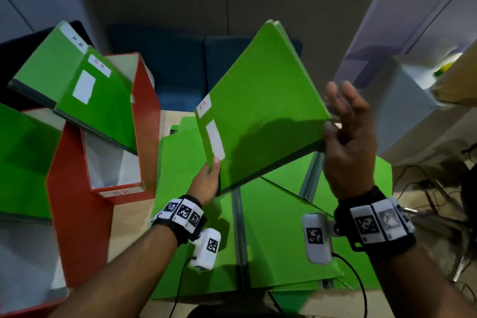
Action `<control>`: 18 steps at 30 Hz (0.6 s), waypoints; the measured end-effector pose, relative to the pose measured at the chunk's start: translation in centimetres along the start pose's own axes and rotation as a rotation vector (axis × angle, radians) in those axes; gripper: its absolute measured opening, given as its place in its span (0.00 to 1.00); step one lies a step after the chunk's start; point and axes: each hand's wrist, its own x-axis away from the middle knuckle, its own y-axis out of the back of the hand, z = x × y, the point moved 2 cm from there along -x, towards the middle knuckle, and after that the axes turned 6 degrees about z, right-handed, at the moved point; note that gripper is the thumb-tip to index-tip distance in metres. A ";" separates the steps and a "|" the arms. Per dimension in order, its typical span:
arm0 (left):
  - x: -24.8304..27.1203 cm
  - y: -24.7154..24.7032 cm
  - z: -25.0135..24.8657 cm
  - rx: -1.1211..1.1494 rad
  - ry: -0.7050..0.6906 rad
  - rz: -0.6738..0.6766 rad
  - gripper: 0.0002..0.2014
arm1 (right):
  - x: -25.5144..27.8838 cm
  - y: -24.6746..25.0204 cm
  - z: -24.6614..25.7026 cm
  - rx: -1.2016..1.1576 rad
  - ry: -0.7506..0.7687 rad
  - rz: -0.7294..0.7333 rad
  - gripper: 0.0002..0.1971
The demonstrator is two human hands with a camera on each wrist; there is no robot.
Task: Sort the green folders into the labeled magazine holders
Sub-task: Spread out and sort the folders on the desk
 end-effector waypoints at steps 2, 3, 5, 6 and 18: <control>0.6 1.2 -0.5 0.106 -0.012 -0.018 0.48 | 0.4 1.0 -2.3 -0.013 -0.052 -0.041 0.30; 1.0 1.8 -0.8 0.137 -0.032 -0.049 0.45 | 0.7 1.5 -3.5 -0.001 -0.083 -0.054 0.29; 1.7 3.2 -1.5 0.113 -0.058 -0.121 0.42 | 1.2 2.1 -5.9 0.038 -0.142 -0.051 0.29; 2.0 4.0 -1.7 0.073 -0.074 -0.160 0.39 | 1.6 2.1 -6.7 0.054 -0.182 -0.034 0.29; 8.8 10.3 -8.0 0.123 -0.477 -0.309 0.16 | 5.2 -5.8 -15.0 0.231 -0.476 0.285 0.30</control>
